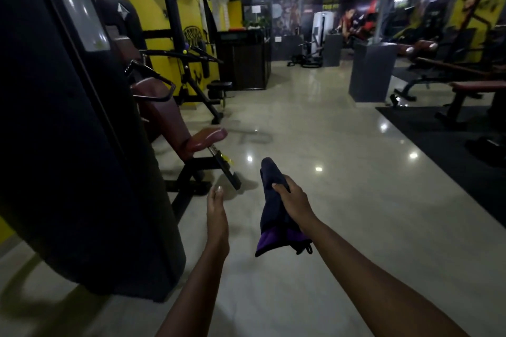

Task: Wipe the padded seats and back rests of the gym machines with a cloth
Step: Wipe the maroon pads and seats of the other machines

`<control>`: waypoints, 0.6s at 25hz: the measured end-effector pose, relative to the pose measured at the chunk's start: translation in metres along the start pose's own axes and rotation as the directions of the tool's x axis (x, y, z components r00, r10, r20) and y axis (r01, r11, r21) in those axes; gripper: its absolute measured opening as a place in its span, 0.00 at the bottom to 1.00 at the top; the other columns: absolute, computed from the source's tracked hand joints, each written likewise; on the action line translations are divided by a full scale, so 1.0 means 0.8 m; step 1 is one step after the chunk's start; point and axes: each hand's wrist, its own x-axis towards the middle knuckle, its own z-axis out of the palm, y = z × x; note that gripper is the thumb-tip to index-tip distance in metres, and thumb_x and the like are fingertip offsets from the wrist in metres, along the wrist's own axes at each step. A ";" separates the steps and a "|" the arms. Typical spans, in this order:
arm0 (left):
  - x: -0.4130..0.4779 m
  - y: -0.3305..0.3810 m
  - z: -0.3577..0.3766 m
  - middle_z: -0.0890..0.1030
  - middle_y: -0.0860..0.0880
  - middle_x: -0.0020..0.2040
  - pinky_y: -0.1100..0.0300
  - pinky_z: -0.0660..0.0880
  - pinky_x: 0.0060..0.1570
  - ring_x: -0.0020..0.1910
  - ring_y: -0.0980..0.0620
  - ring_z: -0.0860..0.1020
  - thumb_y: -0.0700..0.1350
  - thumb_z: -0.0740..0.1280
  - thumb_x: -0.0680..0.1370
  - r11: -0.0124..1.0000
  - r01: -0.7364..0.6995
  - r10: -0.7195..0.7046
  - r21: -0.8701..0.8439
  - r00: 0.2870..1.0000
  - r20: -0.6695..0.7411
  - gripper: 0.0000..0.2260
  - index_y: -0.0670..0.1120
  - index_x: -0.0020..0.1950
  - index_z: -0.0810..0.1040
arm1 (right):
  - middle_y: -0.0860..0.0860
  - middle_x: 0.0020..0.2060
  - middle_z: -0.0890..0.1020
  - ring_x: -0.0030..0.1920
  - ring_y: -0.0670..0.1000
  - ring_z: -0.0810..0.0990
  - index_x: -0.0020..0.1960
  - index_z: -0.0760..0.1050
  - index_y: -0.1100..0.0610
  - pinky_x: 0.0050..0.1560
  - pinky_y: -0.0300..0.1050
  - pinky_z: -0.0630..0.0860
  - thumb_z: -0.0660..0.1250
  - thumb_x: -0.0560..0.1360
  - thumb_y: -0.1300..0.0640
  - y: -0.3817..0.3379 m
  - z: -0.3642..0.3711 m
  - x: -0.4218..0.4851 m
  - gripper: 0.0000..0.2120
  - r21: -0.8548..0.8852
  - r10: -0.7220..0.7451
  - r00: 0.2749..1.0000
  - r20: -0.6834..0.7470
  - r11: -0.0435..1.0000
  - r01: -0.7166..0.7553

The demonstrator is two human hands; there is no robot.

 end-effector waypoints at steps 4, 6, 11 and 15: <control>0.142 -0.005 0.060 0.62 0.47 0.75 0.56 0.57 0.60 0.71 0.49 0.62 0.55 0.52 0.81 1.000 0.010 -0.011 -0.013 0.999 -0.050 0.23 0.51 0.76 0.57 | 0.54 0.58 0.77 0.59 0.55 0.75 0.65 0.69 0.53 0.59 0.51 0.72 0.57 0.79 0.54 -0.001 0.003 0.157 0.15 0.021 -0.006 0.999 0.043 1.000 0.005; 0.214 -0.011 0.085 0.63 0.48 0.74 0.56 0.57 0.60 0.69 0.51 0.63 0.56 0.52 0.81 1.000 -0.001 -0.001 -0.032 0.997 -0.079 0.24 0.51 0.76 0.58 | 0.54 0.59 0.77 0.59 0.55 0.75 0.65 0.70 0.53 0.59 0.50 0.72 0.58 0.79 0.55 0.004 0.009 0.240 0.15 0.026 -0.034 0.996 0.081 0.999 0.032; 0.414 -0.018 0.148 0.67 0.49 0.73 0.49 0.63 0.68 0.70 0.47 0.66 0.66 0.58 0.75 0.991 -0.026 0.004 -0.129 0.986 -0.169 0.29 0.54 0.72 0.64 | 0.55 0.59 0.78 0.59 0.56 0.75 0.65 0.70 0.55 0.58 0.50 0.72 0.58 0.79 0.55 0.001 0.032 0.459 0.15 0.042 -0.129 0.970 0.205 0.992 0.123; 0.553 0.006 0.192 0.66 0.49 0.73 0.47 0.62 0.71 0.71 0.49 0.65 0.62 0.59 0.77 0.986 -0.074 0.021 -0.148 0.943 -0.332 0.27 0.52 0.74 0.63 | 0.55 0.61 0.77 0.60 0.57 0.75 0.67 0.70 0.55 0.58 0.51 0.72 0.59 0.79 0.54 -0.019 0.054 0.640 0.17 0.054 -0.176 0.939 0.296 0.984 0.167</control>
